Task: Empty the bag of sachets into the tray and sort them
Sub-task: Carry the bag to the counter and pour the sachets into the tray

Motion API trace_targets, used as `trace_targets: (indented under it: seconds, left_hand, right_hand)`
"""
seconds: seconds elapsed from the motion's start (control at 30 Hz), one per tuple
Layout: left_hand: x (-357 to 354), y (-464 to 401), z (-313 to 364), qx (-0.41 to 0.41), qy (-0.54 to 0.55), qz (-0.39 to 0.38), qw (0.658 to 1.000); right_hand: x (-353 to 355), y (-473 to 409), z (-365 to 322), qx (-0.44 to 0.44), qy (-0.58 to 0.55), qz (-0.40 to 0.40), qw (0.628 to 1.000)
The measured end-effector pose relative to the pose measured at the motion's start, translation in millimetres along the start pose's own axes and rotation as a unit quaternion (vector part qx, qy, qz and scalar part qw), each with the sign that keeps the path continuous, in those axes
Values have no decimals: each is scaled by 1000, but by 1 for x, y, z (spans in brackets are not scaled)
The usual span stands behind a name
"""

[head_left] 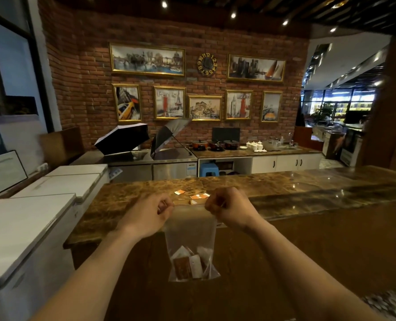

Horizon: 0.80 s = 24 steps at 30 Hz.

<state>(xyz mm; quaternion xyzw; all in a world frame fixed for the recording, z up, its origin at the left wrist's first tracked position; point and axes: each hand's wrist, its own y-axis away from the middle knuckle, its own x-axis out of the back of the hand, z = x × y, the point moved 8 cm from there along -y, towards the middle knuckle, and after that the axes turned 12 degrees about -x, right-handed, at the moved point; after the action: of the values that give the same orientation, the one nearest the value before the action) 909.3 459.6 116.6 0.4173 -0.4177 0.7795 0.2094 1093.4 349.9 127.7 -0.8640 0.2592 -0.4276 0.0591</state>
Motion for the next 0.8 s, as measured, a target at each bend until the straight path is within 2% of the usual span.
trace_targets:
  seconds: [0.07,0.17,0.27,0.37,0.5,0.63,0.73,0.8]
  left_hand:
    - [-12,-17,-13,6,-8,9,1000]
    - [-38,-40,-35,18,23,-25,999]
    - [-54,-74,-64,-1,12,-11,1000]
    - [-71,-121,-98,8,45,-27,999]
    - [-88,-195,-140,-6,25,10,1000]
    - [-119,-251,-179,-5,46,-14,999]
    - [-148,-292,-187,-48,58,-51,996]
    - [-171,-320,-195,-65,80,-81,991]
  right_hand:
    - [-7,-21,9,-2,5,-3,1000]
    - [-28,-54,31,-26,3,-19,999]
    - [-47,-93,52,-57,-6,-22,998]
    - [-62,-149,62,-49,-11,-18,999]
    - [-78,-240,78,-65,25,-15,997]
    - [-104,-311,97,-52,35,-33,997]
    - [-116,-350,120,-80,28,-51,995]
    - [-124,-376,133,-68,22,-60,996]
